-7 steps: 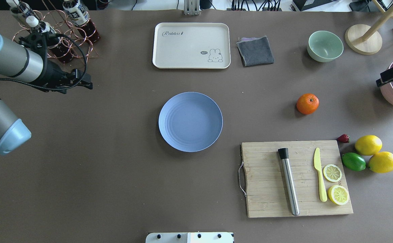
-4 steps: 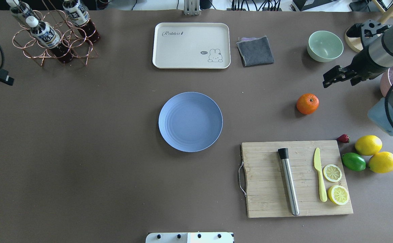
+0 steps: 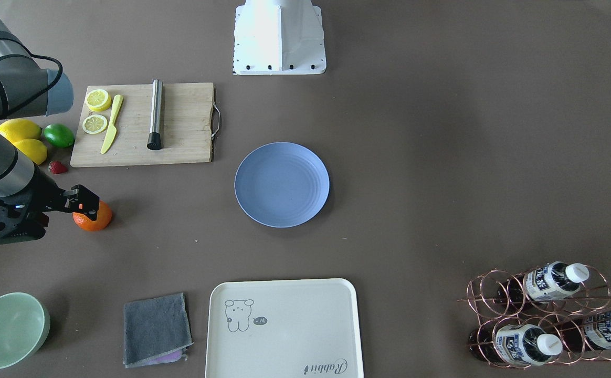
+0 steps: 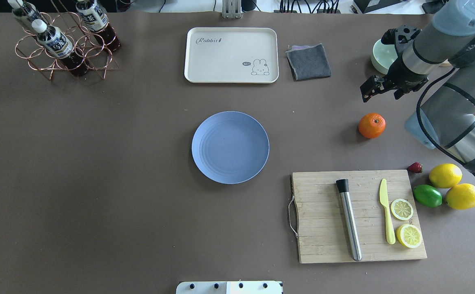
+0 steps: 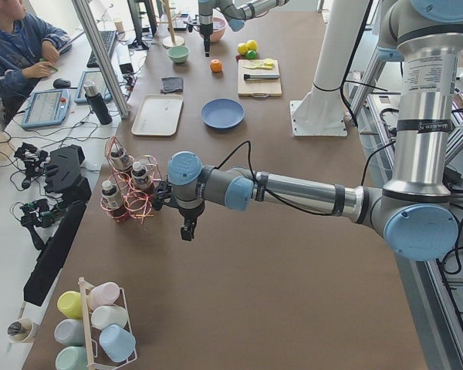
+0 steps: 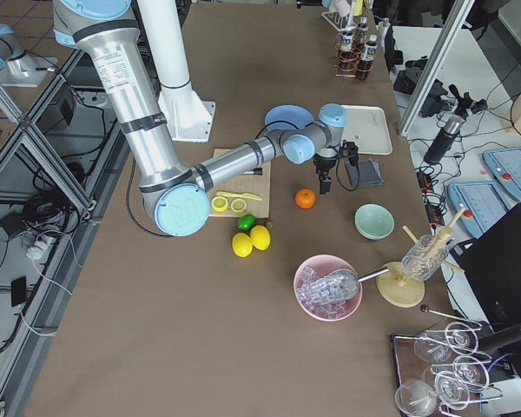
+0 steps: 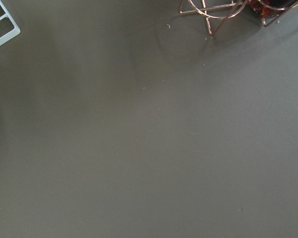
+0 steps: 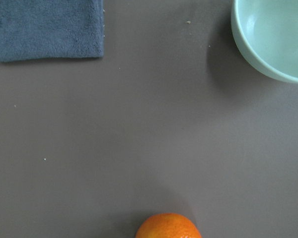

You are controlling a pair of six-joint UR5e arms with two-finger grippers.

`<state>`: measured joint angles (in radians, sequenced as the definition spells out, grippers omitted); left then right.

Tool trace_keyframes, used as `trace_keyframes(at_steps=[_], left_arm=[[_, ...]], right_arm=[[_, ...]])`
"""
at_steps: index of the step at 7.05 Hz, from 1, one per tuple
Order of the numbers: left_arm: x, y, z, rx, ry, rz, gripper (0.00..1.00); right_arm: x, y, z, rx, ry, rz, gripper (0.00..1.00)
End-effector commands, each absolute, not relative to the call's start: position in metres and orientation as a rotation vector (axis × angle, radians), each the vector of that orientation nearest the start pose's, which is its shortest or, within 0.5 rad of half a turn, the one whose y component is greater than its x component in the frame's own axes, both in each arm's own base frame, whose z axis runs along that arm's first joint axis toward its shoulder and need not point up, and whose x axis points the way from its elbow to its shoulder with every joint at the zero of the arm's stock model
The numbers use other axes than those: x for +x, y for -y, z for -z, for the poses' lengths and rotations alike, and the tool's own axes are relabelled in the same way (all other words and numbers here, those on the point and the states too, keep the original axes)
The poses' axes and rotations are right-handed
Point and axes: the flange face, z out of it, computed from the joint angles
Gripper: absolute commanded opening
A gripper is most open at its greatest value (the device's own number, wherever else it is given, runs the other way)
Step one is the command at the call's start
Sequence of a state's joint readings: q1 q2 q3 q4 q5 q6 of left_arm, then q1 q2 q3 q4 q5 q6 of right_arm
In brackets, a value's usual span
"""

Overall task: Pick orange to plate
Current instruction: 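Lower the right gripper over the orange and close on it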

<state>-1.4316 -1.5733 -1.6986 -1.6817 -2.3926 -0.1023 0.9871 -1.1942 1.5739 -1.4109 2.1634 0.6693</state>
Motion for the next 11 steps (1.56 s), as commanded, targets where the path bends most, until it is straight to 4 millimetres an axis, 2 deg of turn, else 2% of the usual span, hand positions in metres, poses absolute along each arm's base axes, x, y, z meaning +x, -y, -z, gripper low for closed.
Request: trace_keyframes(at_steps=[1,2,4,6,8,9,10,11], left_arm=[[0.009,0.506,-0.580,0.130,-0.838,-0.139,0.98],[0.009,0.506,-0.580,0.134,-0.838,-0.141,0.98],[0.008,0.506,-0.580,0.137,-0.838,-0.145,0.98],[0.009,0.505,-0.581,0.135,-0.839,-0.144,0.98],[0.008,0.504,-0.582,0.137,-0.839,-0.146,0.98],[0.008,0.503,-0.582,0.137,-0.839,-0.146,0.98],[0.008,0.503,-0.582,0.139,-0.839,-0.148,0.98],[0.008,0.503,-0.582,0.139,-0.841,-0.149,0.98]], right_arm=[[-0.313,0.583,-0.464,0.080,0.741,0.089,0.99],[-0.321,0.581,-0.477,0.090,0.731,0.094,0.99],[-0.341,0.571,-0.475,0.073,0.752,0.060,0.99],[-0.354,0.560,-0.485,0.069,0.737,0.066,0.99],[-0.359,0.550,-0.494,0.059,0.725,0.077,0.99],[-0.357,0.546,-0.497,0.050,0.725,0.065,0.90],[-0.355,0.546,-0.489,0.045,0.737,0.023,0.42],[-0.355,0.542,-0.480,0.053,0.751,0.027,0.00]])
